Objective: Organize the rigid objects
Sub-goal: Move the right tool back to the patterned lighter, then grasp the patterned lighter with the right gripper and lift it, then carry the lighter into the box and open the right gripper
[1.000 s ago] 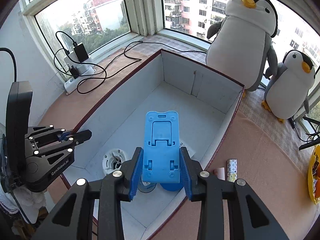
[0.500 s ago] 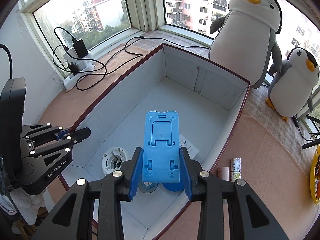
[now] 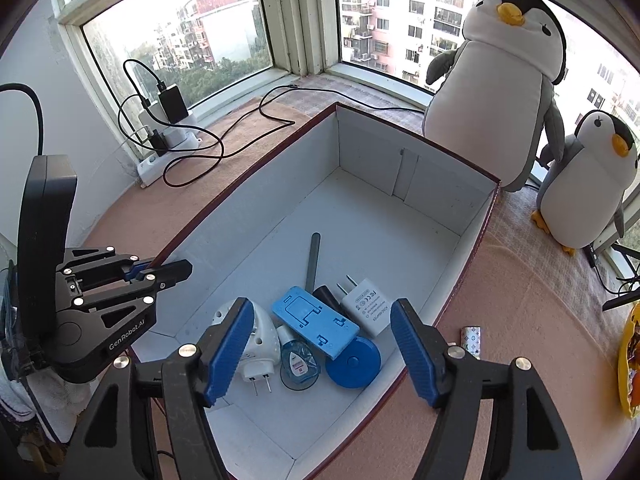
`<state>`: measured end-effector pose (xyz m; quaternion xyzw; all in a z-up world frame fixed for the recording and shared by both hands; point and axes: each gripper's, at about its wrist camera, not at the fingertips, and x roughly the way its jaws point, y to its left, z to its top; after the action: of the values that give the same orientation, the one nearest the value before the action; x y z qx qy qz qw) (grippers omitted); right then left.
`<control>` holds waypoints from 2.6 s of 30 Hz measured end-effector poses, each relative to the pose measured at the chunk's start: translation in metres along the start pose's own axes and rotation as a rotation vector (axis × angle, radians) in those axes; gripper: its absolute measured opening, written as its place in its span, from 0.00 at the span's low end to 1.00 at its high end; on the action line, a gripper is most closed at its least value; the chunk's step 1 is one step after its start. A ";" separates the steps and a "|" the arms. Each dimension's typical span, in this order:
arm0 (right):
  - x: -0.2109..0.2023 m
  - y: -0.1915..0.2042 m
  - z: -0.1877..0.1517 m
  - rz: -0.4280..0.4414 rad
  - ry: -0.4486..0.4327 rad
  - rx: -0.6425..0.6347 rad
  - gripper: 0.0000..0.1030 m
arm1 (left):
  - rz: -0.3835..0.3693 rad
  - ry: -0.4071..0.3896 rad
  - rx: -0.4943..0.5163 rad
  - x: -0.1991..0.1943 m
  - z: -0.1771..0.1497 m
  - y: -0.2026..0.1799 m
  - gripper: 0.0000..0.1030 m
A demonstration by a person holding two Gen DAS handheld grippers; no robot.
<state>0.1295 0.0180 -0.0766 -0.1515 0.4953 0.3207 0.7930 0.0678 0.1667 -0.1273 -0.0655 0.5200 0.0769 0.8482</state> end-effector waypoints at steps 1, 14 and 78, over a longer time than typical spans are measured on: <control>-0.002 -0.003 0.000 0.001 -0.002 0.006 0.65 | 0.000 0.000 0.000 0.000 0.000 0.000 0.05; -0.029 -0.083 -0.021 0.018 -0.036 0.189 0.65 | 0.001 0.000 0.000 0.000 0.000 0.000 0.05; -0.030 -0.115 -0.060 -0.138 0.007 0.204 0.20 | 0.003 0.020 0.005 -0.001 -0.002 0.000 0.05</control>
<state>0.1543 -0.1122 -0.0873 -0.1048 0.5165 0.2128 0.8228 0.0657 0.1662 -0.1268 -0.0635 0.5289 0.0761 0.8429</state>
